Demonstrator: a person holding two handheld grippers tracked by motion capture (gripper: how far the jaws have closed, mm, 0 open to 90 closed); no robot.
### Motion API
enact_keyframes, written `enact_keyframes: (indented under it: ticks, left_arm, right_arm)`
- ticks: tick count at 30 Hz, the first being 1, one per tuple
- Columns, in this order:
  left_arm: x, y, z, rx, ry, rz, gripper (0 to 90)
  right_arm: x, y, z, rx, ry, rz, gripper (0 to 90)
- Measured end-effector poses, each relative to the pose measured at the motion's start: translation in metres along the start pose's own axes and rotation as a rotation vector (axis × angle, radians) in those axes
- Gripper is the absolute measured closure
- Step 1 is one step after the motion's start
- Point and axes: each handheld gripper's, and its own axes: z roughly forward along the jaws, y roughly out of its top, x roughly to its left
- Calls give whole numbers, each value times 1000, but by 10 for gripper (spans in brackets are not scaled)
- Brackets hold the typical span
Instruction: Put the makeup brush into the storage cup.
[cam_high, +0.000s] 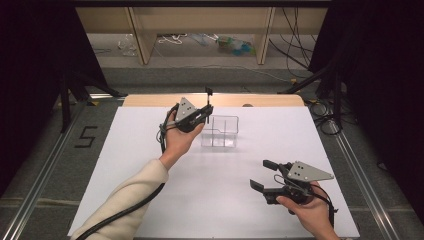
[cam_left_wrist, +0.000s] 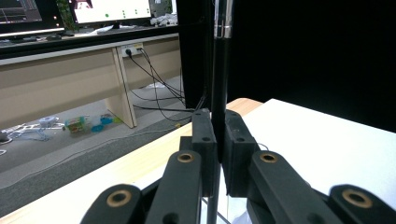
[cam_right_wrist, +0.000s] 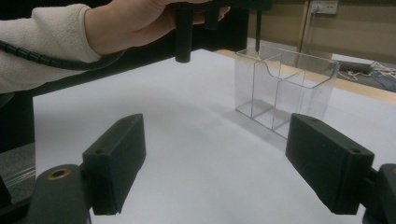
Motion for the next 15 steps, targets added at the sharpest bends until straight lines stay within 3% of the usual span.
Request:
enact_keyframes:
  ticks: [15]
  left_arm:
    - [1, -2, 1, 4, 4, 2, 851]
  right_arm:
    - [0, 0, 0, -3, 2, -1, 211]
